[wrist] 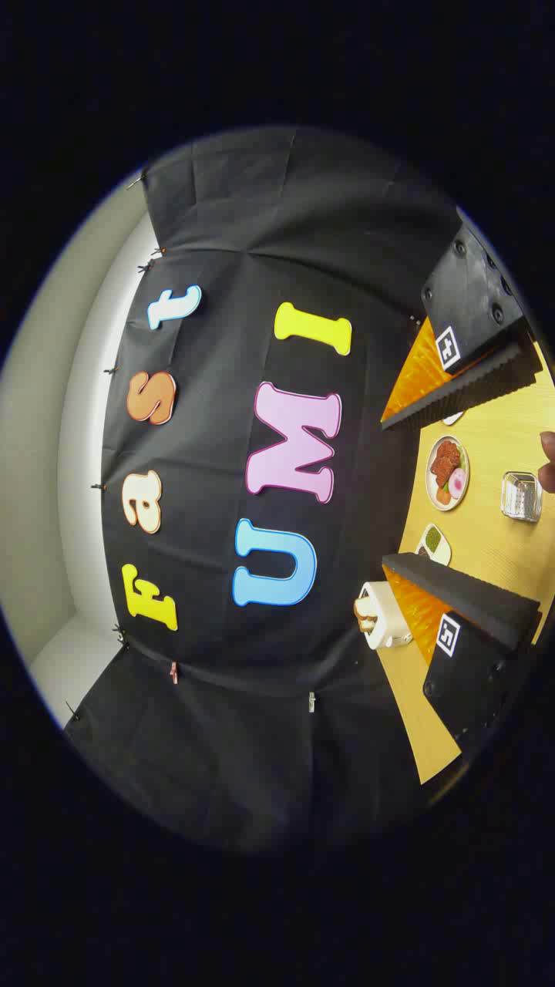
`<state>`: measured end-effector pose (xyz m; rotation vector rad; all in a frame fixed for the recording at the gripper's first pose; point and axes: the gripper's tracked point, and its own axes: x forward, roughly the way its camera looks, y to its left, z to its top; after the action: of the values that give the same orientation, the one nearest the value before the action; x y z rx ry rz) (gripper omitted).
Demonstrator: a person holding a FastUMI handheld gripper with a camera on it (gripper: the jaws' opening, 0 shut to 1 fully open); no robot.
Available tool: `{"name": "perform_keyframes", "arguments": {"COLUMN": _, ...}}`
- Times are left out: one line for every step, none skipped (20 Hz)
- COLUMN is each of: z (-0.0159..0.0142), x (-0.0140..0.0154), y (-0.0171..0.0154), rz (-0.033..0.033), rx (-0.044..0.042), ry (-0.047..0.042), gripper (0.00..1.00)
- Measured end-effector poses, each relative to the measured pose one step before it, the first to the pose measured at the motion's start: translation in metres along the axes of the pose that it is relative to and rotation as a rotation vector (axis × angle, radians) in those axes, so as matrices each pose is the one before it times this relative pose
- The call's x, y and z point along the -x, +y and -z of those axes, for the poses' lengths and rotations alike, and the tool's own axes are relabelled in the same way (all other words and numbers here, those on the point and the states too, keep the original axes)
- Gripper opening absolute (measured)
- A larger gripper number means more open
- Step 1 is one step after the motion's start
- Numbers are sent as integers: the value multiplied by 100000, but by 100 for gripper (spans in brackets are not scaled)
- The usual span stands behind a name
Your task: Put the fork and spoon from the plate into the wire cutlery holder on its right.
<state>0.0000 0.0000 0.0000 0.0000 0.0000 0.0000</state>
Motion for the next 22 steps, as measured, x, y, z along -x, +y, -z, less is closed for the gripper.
{"name": "perform_keyframes", "arguments": {"z": -39, "x": -4, "y": -174, "rz": 829, "rx": -41, "ry": 15, "gripper": 98}}
{"name": "perform_keyframes", "arguments": {"z": -99, "x": 20, "y": -90, "rz": 645, "rx": 470, "ry": -183, "gripper": 98}}
{"name": "perform_keyframes", "arguments": {"z": -21, "x": 41, "y": -80, "rz": 484, "rx": 653, "ry": -26, "gripper": 98}}
{"name": "perform_keyframes", "arguments": {"z": 157, "x": 64, "y": 123, "rz": 252, "rx": 437, "ry": 267, "gripper": 98}}
{"name": "perform_keyframes", "arguments": {"z": 80, "x": 30, "y": 159, "rz": -124, "rx": 247, "ry": 453, "gripper": 98}}
{"name": "perform_keyframes", "arguments": {"z": 5, "x": -6, "y": 102, "rz": 242, "rx": 139, "ry": 249, "gripper": 98}}
{"name": "perform_keyframes", "arguments": {"z": -84, "x": 6, "y": 115, "rz": 235, "rx": 56, "ry": -64, "gripper": 98}}
{"name": "perform_keyframes", "arguments": {"z": -104, "x": -19, "y": 29, "rz": 448, "rx": 41, "ry": -192, "gripper": 98}}
{"name": "perform_keyframes", "arguments": {"z": -126, "x": -43, "y": 48, "rz": 526, "rx": 33, "ry": -217, "gripper": 98}}
{"name": "perform_keyframes", "arguments": {"z": -69, "x": -45, "y": 102, "rz": 528, "rx": -37, "ry": -107, "gripper": 98}}
{"name": "perform_keyframes", "arguments": {"z": -140, "x": -26, "y": 103, "rz": 553, "rx": -45, "ry": 20, "gripper": 98}}
{"name": "perform_keyframes", "arguments": {"z": -53, "x": -53, "y": -16, "rz": 792, "rx": -129, "ry": -14, "gripper": 98}}
{"name": "perform_keyframes", "arguments": {"z": 29, "x": -63, "y": 33, "rz": 763, "rx": -148, "ry": 251, "gripper": 98}}
{"name": "perform_keyframes", "arguments": {"z": 37, "x": -30, "y": 79, "rz": 805, "rx": -104, "ry": 133, "gripper": 98}}
{"name": "perform_keyframes", "arguments": {"z": 114, "x": -3, "y": 12, "rz": 1208, "rx": 92, "ry": 287, "gripper": 98}}
{"name": "perform_keyframes", "arguments": {"z": 91, "x": -34, "y": 27, "rz": 1062, "rx": 112, "ry": 221, "gripper": 98}}
{"name": "perform_keyframes", "arguments": {"z": 176, "x": -32, "y": 51, "rz": 1143, "rx": 95, "ry": 641, "gripper": 98}}
{"name": "perform_keyframes", "arguments": {"z": 128, "x": -76, "y": 122, "rz": 854, "rx": 2, "ry": 585, "gripper": 98}}
{"name": "perform_keyframes", "arguments": {"z": 140, "x": -61, "y": 167, "rz": 763, "rx": -138, "ry": 629, "gripper": 98}}
{"name": "perform_keyframes", "arguments": {"z": 172, "x": -49, "y": 334, "rz": 678, "rx": -189, "ry": 769, "gripper": 98}}
{"name": "perform_keyframes", "arguments": {"z": 187, "x": 36, "y": 366, "rz": 400, "rx": -287, "ry": 1006, "gripper": 98}}
{"name": "perform_keyframes", "arguments": {"z": 203, "x": -33, "y": 416, "rz": 118, "rx": -302, "ry": 1015, "gripper": 98}}
